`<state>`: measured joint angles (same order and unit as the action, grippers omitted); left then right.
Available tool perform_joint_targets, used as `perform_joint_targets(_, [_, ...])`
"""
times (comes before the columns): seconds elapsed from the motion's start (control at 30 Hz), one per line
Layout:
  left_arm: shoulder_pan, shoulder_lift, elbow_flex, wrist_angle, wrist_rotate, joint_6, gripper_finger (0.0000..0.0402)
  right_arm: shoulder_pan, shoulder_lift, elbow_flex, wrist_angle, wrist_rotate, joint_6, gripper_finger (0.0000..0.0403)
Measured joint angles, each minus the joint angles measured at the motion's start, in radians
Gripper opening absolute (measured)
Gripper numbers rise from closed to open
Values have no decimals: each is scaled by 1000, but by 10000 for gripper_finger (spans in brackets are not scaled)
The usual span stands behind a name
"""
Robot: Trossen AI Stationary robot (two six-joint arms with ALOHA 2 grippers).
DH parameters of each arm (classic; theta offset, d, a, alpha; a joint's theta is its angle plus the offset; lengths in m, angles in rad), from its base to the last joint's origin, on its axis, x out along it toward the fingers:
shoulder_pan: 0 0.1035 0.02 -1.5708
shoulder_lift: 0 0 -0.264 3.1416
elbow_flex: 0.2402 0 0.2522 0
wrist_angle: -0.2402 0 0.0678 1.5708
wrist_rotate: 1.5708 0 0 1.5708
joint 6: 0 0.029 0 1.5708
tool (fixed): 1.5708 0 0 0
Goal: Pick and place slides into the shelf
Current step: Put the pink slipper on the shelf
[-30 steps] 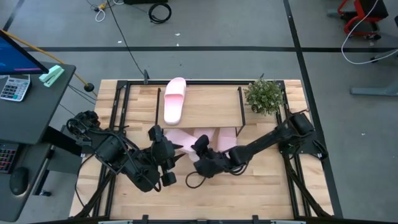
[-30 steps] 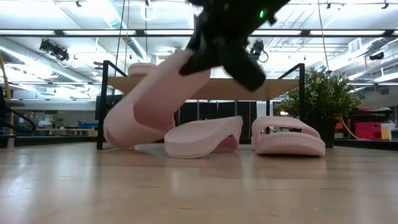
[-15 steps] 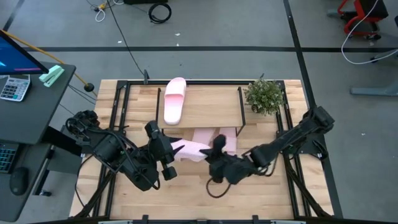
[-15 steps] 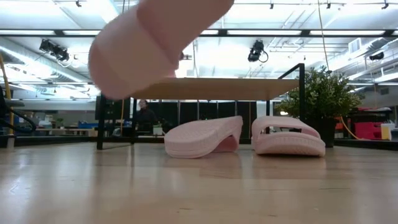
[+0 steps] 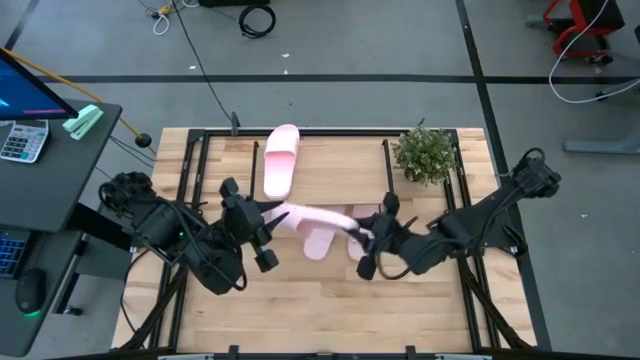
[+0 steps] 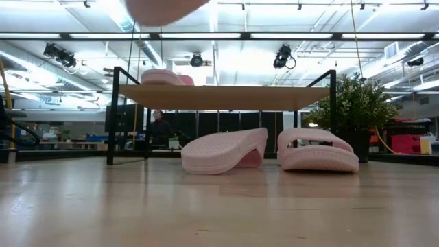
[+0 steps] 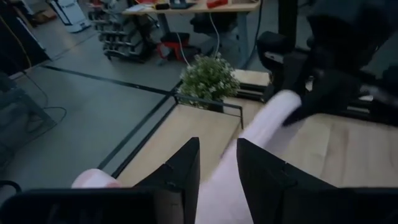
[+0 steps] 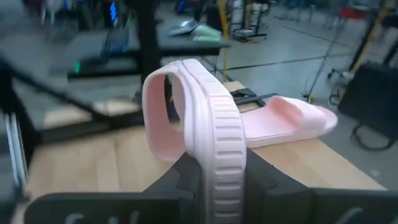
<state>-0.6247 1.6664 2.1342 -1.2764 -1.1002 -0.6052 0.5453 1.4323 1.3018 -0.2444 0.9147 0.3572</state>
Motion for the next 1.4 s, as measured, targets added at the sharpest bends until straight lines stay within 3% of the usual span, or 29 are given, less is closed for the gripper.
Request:
perform_joint_targets(0.13, [0, -10, 0, 1, -36, 0, 114, 0, -53, 0, 12, 55, 67, 63])
perform_joint_targets(0.6, [6, -15, 0, -7, -81, -2, 116, -1, -216, 1, 156, 286, 46, 63])
perform_joint_targets(0.77, [18, -18, 0, -9, -146, -13, 112, -39, -246, 1, 175, 360, 60, 63])
perform_joint_targets(1.07, [101, -18, 0, -15, -163, -45, 116, -148, -262, 1, 174, 331, 241, 62])
perform_joint_targets(1.27, [189, -18, 0, -31, -167, -72, 114, -207, -262, 1, 179, 202, 382, 62])
perform_joint_targets(1.4, [239, -18, 0, -33, -194, -84, 111, -233, -261, 1, 252, 134, 324, 62])
